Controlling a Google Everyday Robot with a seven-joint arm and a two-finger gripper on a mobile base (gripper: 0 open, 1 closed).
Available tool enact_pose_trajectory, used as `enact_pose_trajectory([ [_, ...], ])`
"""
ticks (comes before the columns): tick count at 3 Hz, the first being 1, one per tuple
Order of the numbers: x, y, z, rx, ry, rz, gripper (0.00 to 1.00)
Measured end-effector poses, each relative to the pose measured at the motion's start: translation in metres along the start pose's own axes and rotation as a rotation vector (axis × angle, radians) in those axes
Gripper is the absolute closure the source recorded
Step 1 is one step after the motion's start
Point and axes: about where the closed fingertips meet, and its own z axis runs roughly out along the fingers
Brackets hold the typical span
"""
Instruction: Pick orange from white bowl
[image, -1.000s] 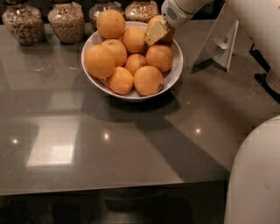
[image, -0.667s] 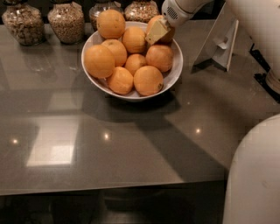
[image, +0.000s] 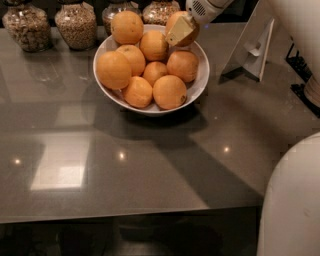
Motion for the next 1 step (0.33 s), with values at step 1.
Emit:
enact_pose_trajectory([
  [1, -0.0154, 0.0013, -0.0196, -0.004, -0.05, -0.059, 1.0],
])
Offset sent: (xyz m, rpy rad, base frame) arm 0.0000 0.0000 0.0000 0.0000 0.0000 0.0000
